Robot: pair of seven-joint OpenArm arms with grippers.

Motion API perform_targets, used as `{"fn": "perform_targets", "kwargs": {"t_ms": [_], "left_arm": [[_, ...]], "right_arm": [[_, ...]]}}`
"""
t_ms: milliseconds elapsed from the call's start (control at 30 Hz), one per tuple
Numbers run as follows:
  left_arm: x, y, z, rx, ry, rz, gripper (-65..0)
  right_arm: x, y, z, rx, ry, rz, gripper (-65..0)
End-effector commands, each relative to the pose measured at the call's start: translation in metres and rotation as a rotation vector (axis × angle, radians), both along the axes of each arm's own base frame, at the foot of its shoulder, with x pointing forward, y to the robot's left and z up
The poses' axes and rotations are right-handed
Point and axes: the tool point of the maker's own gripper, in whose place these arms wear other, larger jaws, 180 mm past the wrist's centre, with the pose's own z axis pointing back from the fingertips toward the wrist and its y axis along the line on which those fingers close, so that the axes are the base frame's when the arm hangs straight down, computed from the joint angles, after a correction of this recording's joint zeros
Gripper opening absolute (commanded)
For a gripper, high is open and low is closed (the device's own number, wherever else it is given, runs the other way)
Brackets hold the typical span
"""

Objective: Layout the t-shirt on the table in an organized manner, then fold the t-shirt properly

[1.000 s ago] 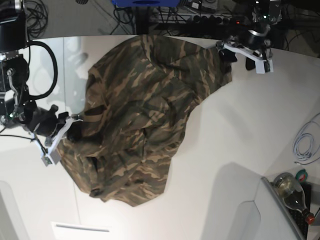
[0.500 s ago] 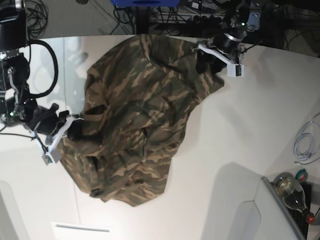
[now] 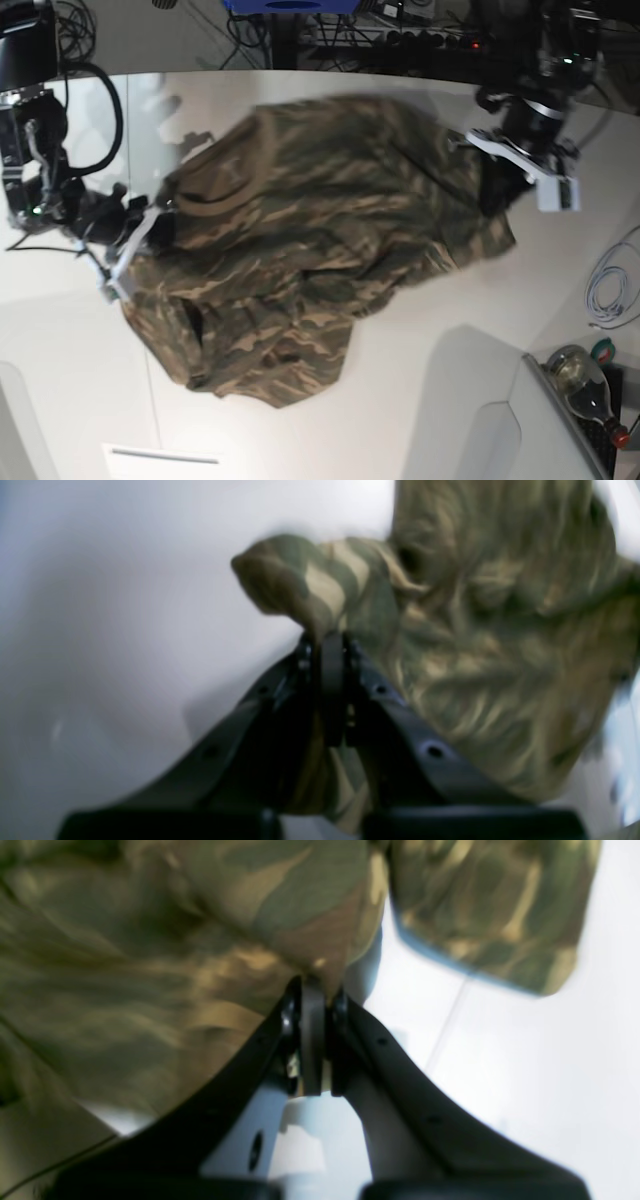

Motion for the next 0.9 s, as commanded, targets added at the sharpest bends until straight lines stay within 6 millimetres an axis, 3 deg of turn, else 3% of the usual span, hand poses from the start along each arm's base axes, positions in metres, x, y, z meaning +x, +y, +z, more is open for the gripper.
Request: {"fn": "perform_targets", "kwargs": {"t_ms": [0, 67, 133, 200, 333, 433, 567, 633, 667, 733, 867], "left_arm": [[0.012, -0.008, 0.012, -0.036, -0.041, -0.017, -65.0], [0.04, -0.012, 0.034, -0.096, -0.113, -0.03, -65.0], [0.068, -0.035, 0.061, -0.216, -0.183, -0.083, -65.0], [0.1, -0.063, 0.102, -0.346, -0.286, -0.157, -65.0], [0.149, -0.142, 0.163, -0.547, -0.403, -0.337, -65.0], [0.166, -0.219, 0.186, -0.655, -0.397, -0.473, -65.0], [0.177, -0.317, 0.182, -0.737, -0.291, -0.59, -65.0], [0.186, -0.343, 0.166, -0.635, -0.312, -0.616, -65.0], [0.183, -0.362, 0.162, -0.597, -0.342, -0.651, -65.0], [0.176, -0.392, 0.152, -0.552, -0.407, -0.708, -65.0], [0.17, -0.423, 0.111, -0.359, -0.444, -0.84, -65.0]], "right_arm": [[0.004, 0.009, 0.005, 0.018, -0.023, 0.022, -64.8], [-0.015, 0.028, -0.008, 0.016, 0.023, 0.092, -64.8], [-0.039, 0.051, -0.021, 0.015, 0.072, 0.181, -64.8], [-0.065, 0.077, -0.032, 0.017, 0.116, 0.283, -64.8], [-0.111, 0.129, -0.041, 0.043, 0.166, 0.469, -64.8], [-0.116, 0.16, -0.035, 0.062, 0.144, 0.533, -64.8], [-0.13, 0.205, -0.022, 0.089, 0.1, 0.642, -64.8], [-0.143, 0.221, -0.012, 0.112, 0.079, 0.709, -64.8], [-0.149, 0.225, -0.01, 0.118, 0.078, 0.728, -64.8], [-0.147, 0.212, -0.015, 0.105, 0.082, 0.719, -64.8], [-0.154, 0.213, -0.004, 0.158, 0.058, 0.799, -65.0]]}}
